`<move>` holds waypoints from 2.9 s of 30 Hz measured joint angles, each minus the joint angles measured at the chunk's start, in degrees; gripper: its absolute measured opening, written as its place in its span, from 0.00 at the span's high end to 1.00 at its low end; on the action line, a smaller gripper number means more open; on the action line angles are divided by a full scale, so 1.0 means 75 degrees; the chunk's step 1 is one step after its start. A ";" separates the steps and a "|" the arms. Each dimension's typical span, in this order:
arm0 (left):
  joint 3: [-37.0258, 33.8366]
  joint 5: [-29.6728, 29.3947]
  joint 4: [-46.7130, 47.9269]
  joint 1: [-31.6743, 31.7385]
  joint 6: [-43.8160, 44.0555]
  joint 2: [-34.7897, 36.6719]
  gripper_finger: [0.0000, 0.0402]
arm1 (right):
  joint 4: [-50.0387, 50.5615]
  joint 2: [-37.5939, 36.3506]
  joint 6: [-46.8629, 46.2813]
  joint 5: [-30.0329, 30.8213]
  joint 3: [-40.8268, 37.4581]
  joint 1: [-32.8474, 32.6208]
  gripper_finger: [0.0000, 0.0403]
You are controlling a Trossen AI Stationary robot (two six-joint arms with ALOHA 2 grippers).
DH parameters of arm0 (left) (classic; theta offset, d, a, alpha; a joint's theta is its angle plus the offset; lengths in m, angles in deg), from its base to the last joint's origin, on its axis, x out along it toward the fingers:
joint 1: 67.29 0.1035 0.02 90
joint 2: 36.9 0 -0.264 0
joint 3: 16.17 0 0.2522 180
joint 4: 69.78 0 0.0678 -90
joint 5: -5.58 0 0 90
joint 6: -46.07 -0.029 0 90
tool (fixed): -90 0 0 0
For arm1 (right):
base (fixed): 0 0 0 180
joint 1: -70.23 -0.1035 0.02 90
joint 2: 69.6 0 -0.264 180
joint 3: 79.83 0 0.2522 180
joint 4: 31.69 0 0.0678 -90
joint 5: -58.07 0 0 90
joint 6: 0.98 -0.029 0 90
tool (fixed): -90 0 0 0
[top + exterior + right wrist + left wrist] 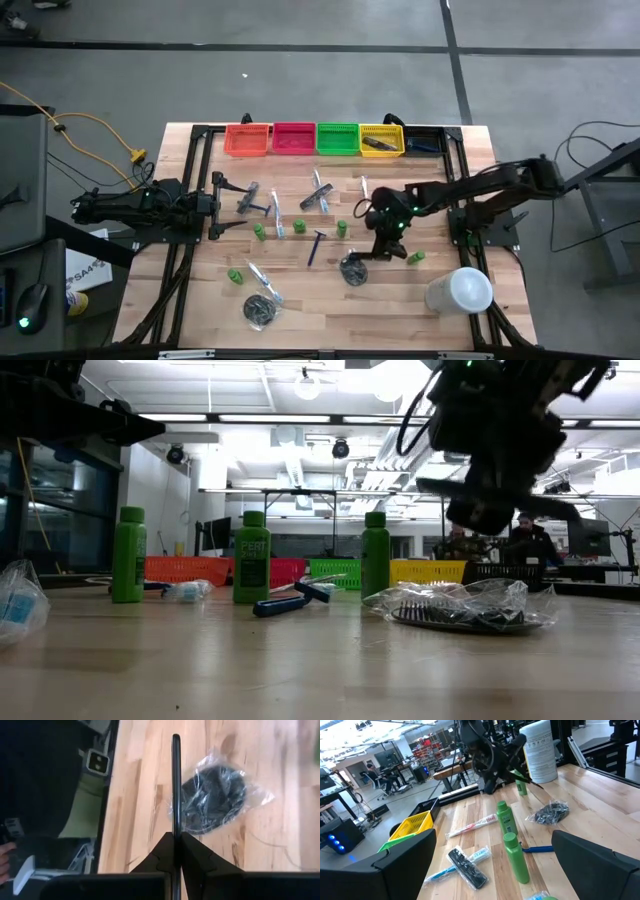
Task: Pick & Place Travel size toiletries
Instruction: Put the black hair comb into the yellow bin
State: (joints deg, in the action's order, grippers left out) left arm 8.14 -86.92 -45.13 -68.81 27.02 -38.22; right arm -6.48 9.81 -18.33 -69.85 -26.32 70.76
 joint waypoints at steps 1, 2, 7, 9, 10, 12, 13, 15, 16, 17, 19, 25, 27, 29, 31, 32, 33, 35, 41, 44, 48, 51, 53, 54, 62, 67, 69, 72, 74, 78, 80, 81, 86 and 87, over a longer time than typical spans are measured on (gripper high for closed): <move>-0.0003 -0.0001 0.0000 0.0000 0.0000 0.0001 0.01 | 0.0089 -0.0192 0.0003 0.0046 0.0000 0.0081 0.98; -0.0003 -0.0003 0.0000 0.0000 0.0000 0.0003 0.01 | 0.0171 -0.0387 -0.0003 0.0108 0.0000 0.0192 0.98; 0.0000 -0.0001 0.0003 0.0000 0.0000 0.0001 0.01 | 0.0183 -0.1353 0.0005 0.0649 0.0007 0.1019 0.98; -0.0002 0.0000 0.0000 0.0000 0.0001 0.0000 0.01 | 0.0169 -0.1628 0.0069 0.0898 0.0009 0.1388 0.98; 0.0000 0.0000 0.0000 0.0000 0.0002 0.0000 0.01 | 0.0178 -0.1747 0.0120 0.1047 0.0009 0.1574 0.98; 0.0000 0.0000 0.0000 0.0000 0.0000 0.0000 0.01 | 0.0166 -0.1953 0.0258 0.1289 0.0009 0.1956 0.98; -0.0002 -0.0002 0.0000 0.0000 0.0000 0.0002 0.01 | 0.0150 -0.2028 0.0340 0.1396 0.0009 0.2151 0.98; -0.0001 -0.0001 0.0000 0.0000 0.0001 0.0000 0.01 | 0.0079 -0.2137 0.0518 0.1621 0.0009 0.2562 0.98; -0.0001 -0.0001 0.0000 0.0000 0.0001 0.0000 0.01 | 0.0037 -0.2184 0.0612 0.1730 0.0010 0.2772 0.98; -0.0002 -0.0001 0.0000 0.0000 0.0000 0.0001 0.01 | -0.0049 -0.2221 0.0707 0.1831 0.0011 0.2981 0.98; -0.0002 -0.0001 0.0000 0.0000 0.0003 0.0003 0.01 | -0.0348 -0.2263 0.0920 0.2034 0.0012 0.3389 0.98; -0.0002 -0.0001 0.0000 0.0000 0.0001 0.0001 0.01 | -0.1254 -0.2266 0.1690 0.2780 0.0012 0.4497 0.98; -0.0003 0.0000 0.0000 0.0000 0.0000 0.0000 0.01 | -0.1532 -0.2263 0.1940 0.3370 0.0012 0.4720 0.98; -0.0003 -0.0001 0.0000 0.0000 0.0001 0.0003 0.01 | -0.1850 -0.2252 0.2160 0.3961 0.0012 0.4895 0.97; -0.0002 -0.0003 0.0000 0.0000 0.0000 0.0000 0.01 | -0.2137 -0.2158 0.2323 0.4319 0.0014 0.5052 0.96; 0.0000 0.0000 0.0000 0.0000 0.0000 0.0003 0.01 | -0.2194 -0.2073 0.2334 0.4432 0.0014 0.5134 0.96; -0.0002 -0.0001 0.0000 0.0000 0.0001 0.0003 0.01 | -0.2278 -0.1979 0.2332 0.4538 0.0014 0.5216 0.97; -0.0003 0.0000 0.0000 0.0000 0.0003 0.0000 0.01 | -0.2371 -0.1788 0.2320 0.4712 0.0014 0.5367 0.98; -0.0001 -0.0001 0.0000 0.0000 0.0000 0.0001 0.01 | -0.2365 -0.1161 0.2556 0.5425 0.0017 0.5595 0.97; 0.0000 -0.0002 0.0000 0.0000 0.0000 0.0002 0.01 | -0.1950 -0.0794 0.2597 0.5914 0.0279 0.5607 0.97; 0.0000 -0.0003 0.0000 0.0000 0.0000 0.0001 0.01 | -0.1341 -0.0107 0.3225 0.6529 0.0740 0.5647 0.96; -0.0002 -0.0003 -0.0002 0.0000 0.0000 0.0000 0.01 | -0.0891 0.0469 0.3780 0.6843 0.1116 0.5648 0.95; -0.0003 0.0000 0.0000 0.0000 0.0000 0.0000 0.01 | -0.0441 0.0792 0.4010 0.6897 0.1386 0.5648 0.95; -0.0003 -0.0003 -0.0001 0.0000 0.0000 0.0000 0.01 | -0.0199 0.0929 0.4098 0.6917 0.1508 0.5648 0.95; -0.0001 -0.0001 0.0000 0.0000 0.0001 0.0001 0.01 | 0.0429 0.1454 0.4759 0.7074 0.2080 0.5539 0.95; -0.0001 -0.0002 0.0000 0.0000 0.0000 0.0001 0.01 | 0.0544 0.1470 0.5151 0.7020 0.2101 0.5507 0.95; -0.0001 -0.0003 0.0000 0.0000 0.0000 0.0001 0.01 | 0.0667 0.1470 0.5153 0.7050 0.2101 0.5514 0.95; -0.0001 -0.0002 0.0000 0.0000 0.0000 0.0000 0.01 | 0.0714 0.1470 0.5153 0.7071 0.2101 0.5513 0.95; -0.0003 0.0000 0.0000 0.0000 0.0000 0.0000 0.01 | 0.0717 0.1470 0.5155 0.7066 0.2101 0.5474 0.95; -0.0001 -0.0001 -0.0001 0.0000 0.0001 0.0001 0.01 | 0.0790 0.1470 0.5155 0.7022 0.2101 0.5472 0.94; -0.0003 0.0000 0.0000 0.0000 0.0000 0.0000 0.01 | 0.0787 0.1470 0.5155 0.7024 0.2101 0.5476 0.91; 0.0000 0.0000 0.0000 0.0000 0.0000 0.0003 0.01 | 0.0787 0.1470 0.5155 0.7024 0.2101 0.5479 0.90; -0.0003 0.0000 0.0000 0.0000 0.0000 0.0002 0.01 | 0.0790 0.1470 0.5152 0.7027 0.2101 0.5478 0.80; 0.0000 -0.0003 0.0000 0.0000 0.0000 0.0001 0.01 | 0.0788 0.1470 0.5144 0.7027 0.2101 0.5478 0.79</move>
State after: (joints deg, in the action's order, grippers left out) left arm 8.14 -86.94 -45.13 -68.81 27.02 -38.21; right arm -0.57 20.83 20.25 -17.15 -10.56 111.85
